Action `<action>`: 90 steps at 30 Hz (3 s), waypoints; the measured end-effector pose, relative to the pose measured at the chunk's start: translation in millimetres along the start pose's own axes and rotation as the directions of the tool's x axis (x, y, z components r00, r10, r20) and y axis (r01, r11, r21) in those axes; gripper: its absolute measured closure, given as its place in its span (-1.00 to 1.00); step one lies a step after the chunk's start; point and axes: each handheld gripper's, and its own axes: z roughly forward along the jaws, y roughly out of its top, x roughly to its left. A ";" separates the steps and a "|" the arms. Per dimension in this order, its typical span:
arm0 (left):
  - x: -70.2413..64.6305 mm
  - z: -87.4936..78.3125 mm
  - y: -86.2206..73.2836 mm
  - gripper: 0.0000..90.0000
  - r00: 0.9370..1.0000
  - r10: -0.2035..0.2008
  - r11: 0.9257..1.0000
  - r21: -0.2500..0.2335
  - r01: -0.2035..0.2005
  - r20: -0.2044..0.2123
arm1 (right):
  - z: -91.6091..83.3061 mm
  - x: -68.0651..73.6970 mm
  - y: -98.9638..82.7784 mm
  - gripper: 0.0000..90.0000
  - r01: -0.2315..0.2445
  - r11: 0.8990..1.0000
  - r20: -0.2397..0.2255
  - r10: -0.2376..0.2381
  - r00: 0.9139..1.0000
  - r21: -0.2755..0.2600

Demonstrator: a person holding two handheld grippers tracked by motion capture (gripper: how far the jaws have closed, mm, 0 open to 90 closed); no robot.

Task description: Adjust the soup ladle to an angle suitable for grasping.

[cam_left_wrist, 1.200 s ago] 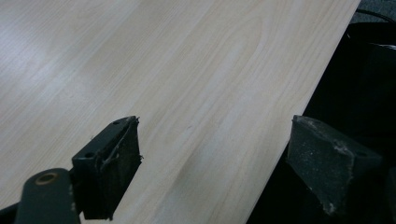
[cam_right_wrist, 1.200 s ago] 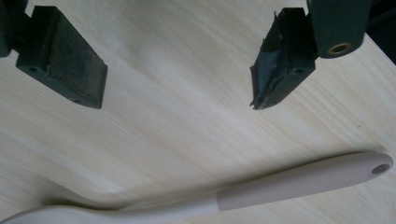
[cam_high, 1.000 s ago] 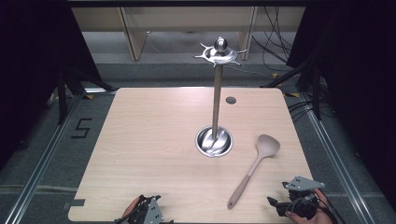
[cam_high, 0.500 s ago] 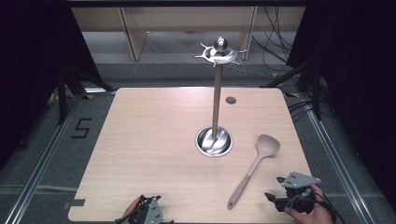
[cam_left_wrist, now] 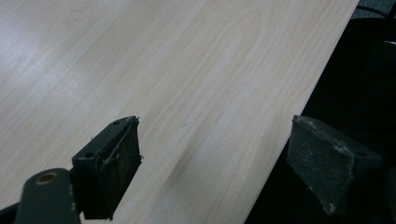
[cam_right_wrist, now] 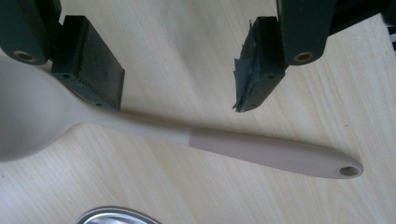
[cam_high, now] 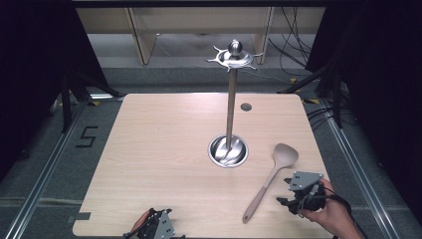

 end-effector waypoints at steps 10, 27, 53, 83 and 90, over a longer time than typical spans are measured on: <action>5.9 -2.9 -1.5 -0.63 1.000 -0.012 1.000 -0.007 0.012 -0.019 | 14.9 -11.7 21.1 -0.23 0.074 0.996 -0.057 -0.071 0.996 0.045; 2.5 -2.3 -0.4 -0.63 1.000 -0.004 1.000 -0.009 0.004 -0.002 | 44.0 -10.3 43.6 -0.17 0.225 0.963 -0.146 -0.204 0.968 0.150; 1.7 -2.1 -0.3 -0.64 1.000 -0.003 1.000 -0.008 0.003 -0.001 | 61.3 -7.3 52.5 -0.23 0.380 0.904 -0.222 -0.336 0.915 0.198; -1.7 -0.8 0.5 -0.64 1.000 -0.009 1.000 -0.019 0.009 0.011 | 84.0 -18.1 71.6 0.12 0.466 0.849 -0.286 -0.396 0.873 0.248; -1.8 -1.7 0.7 -0.64 1.000 -0.007 1.000 -0.019 0.008 0.016 | 87.3 -20.7 77.6 0.22 0.480 0.834 -0.291 -0.405 0.867 0.270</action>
